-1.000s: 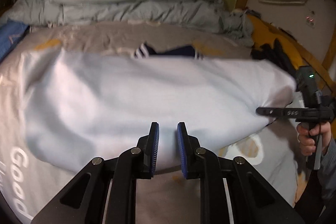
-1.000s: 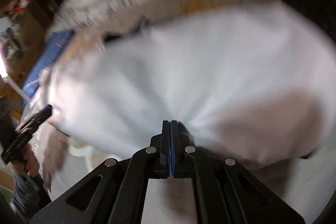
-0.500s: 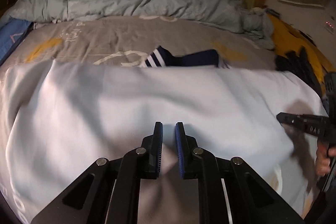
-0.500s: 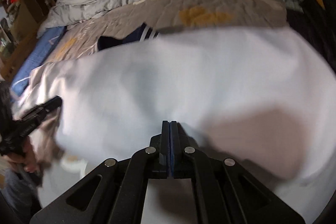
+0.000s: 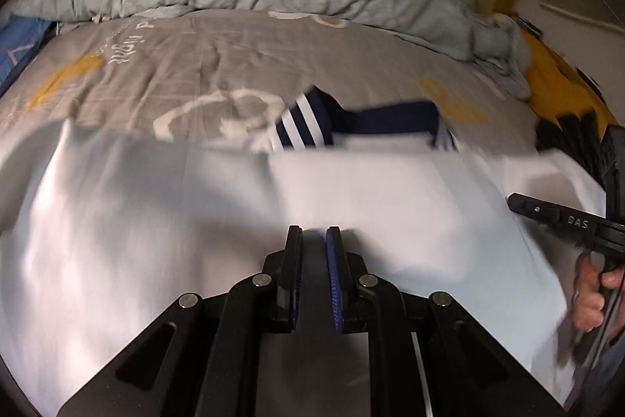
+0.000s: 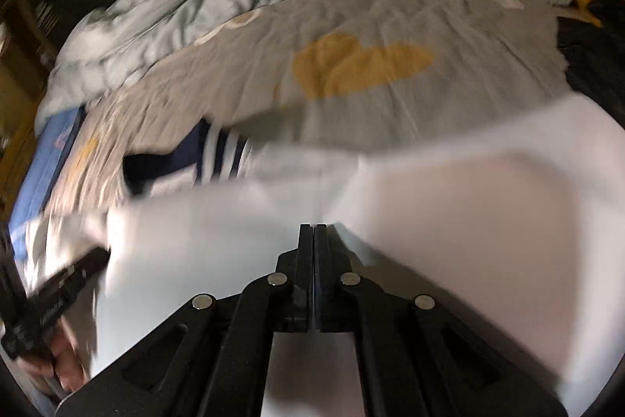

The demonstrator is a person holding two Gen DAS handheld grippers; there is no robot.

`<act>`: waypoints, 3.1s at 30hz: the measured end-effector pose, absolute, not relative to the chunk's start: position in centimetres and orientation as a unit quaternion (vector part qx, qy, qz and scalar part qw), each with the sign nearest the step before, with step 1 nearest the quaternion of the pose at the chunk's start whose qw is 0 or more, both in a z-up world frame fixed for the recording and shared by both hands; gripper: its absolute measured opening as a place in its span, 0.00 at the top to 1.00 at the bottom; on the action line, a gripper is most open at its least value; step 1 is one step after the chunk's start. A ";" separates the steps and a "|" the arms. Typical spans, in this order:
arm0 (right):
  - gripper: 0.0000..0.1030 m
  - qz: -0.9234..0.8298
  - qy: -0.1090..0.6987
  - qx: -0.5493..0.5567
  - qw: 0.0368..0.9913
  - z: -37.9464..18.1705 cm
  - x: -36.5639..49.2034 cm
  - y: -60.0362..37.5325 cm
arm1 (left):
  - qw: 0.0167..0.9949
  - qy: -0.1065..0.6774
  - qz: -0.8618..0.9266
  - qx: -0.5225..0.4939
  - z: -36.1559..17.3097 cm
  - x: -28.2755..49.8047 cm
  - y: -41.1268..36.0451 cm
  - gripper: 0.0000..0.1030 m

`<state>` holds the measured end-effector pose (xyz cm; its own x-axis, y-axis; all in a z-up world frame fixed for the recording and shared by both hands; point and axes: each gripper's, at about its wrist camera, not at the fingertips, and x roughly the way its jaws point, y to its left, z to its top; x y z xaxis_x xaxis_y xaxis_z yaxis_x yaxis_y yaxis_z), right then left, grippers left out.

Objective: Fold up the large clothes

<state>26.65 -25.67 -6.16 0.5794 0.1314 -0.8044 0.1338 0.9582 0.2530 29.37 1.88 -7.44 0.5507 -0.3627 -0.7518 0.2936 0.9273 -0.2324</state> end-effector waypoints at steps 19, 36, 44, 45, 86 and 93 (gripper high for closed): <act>0.83 0.008 0.414 0.210 0.886 -4.5 9.8 -27.1 | 0.891 0.397 -0.213 -0.047 -8.7 16.8 5.0 0.85; 0.46 -0.076 0.327 0.386 0.859 -6.7 11.5 -38.8 | 0.906 0.362 -0.212 -0.049 -7.3 15.6 5.8 0.85; 0.72 -0.126 0.326 0.279 0.895 -3.4 12.6 -34.3 | 0.931 0.301 -0.186 -0.091 -1.4 14.0 9.7 0.85; 0.73 -0.127 0.314 0.277 0.899 -2.2 12.4 -33.3 | 0.935 0.295 -0.179 -0.088 -1.0 14.1 10.0 0.85; 0.68 0.066 0.389 0.063 0.917 -5.0 21.1 -12.4 | 0.931 0.329 -0.086 -0.130 -3.4 17.1 18.1 0.30; 0.71 0.037 0.391 0.068 0.917 -4.8 24.0 -12.1 | 0.888 0.395 -0.082 -0.220 -6.6 19.5 20.6 0.18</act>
